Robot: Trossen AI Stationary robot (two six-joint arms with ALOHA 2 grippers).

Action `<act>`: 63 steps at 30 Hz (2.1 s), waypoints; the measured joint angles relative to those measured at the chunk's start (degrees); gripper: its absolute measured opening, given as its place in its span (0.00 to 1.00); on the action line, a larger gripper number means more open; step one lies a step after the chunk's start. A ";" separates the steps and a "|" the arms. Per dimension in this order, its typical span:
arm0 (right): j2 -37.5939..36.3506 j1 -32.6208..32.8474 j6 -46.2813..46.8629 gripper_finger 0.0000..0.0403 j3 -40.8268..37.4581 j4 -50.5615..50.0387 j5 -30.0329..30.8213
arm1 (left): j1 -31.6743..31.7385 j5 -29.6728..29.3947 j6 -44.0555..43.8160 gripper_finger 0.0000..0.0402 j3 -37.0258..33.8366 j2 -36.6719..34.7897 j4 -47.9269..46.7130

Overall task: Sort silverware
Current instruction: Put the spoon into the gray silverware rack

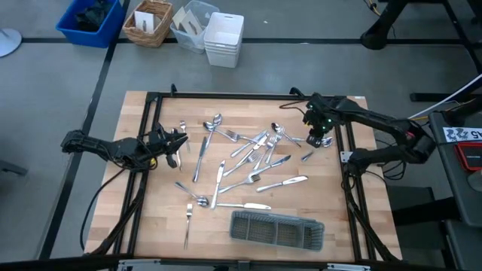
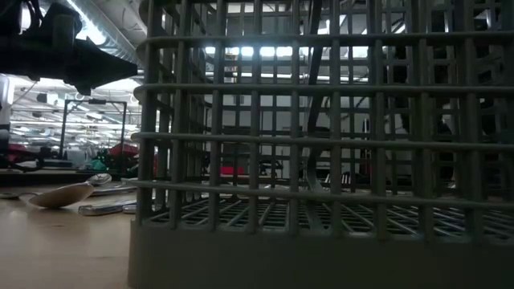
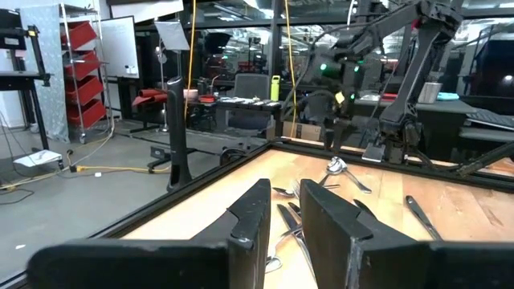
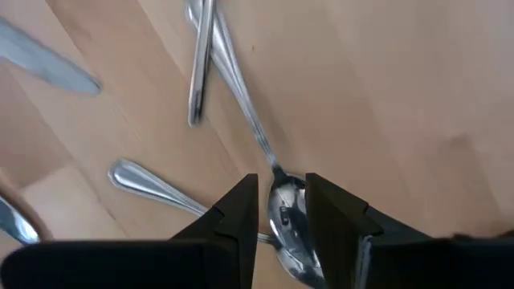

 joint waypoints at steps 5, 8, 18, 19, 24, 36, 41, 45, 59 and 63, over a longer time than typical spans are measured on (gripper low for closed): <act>6.61 0.15 -4.91 0.26 0.00 3.30 -0.43 | 0.00 0.00 0.00 0.16 0.01 0.00 0.00; 9.84 0.10 -5.98 0.26 0.00 5.49 -0.39 | 0.00 0.00 -0.02 0.16 0.00 0.00 0.00; 15.28 0.12 -8.79 0.26 0.02 5.42 1.10 | 0.00 0.00 -0.07 0.16 0.02 0.00 0.01; 15.57 0.12 -8.98 0.26 0.02 5.48 1.10 | 0.00 0.00 -0.09 0.16 0.00 0.00 0.02; 17.14 0.15 -9.21 0.26 0.07 5.70 3.40 | 0.00 0.00 -0.31 0.16 0.02 0.00 0.00; 18.62 0.15 -10.03 0.03 0.22 5.54 3.72 | 0.00 0.00 -0.03 0.16 0.01 0.01 -0.04; 18.93 0.15 -9.05 0.06 1.99 3.43 4.07 | -0.01 0.01 -0.04 0.16 0.01 0.00 -0.04; 19.00 0.15 -8.07 0.03 5.65 -1.18 7.26 | -0.01 0.00 -0.02 0.16 0.01 0.00 -0.04; 18.86 6.84 -7.17 0.02 24.22 -24.64 16.89 | -0.02 0.01 -0.01 0.16 0.02 0.02 -0.15; 18.84 13.37 -2.75 0.03 30.45 -32.07 20.30 | -0.02 0.01 0.00 0.16 0.01 0.01 -0.15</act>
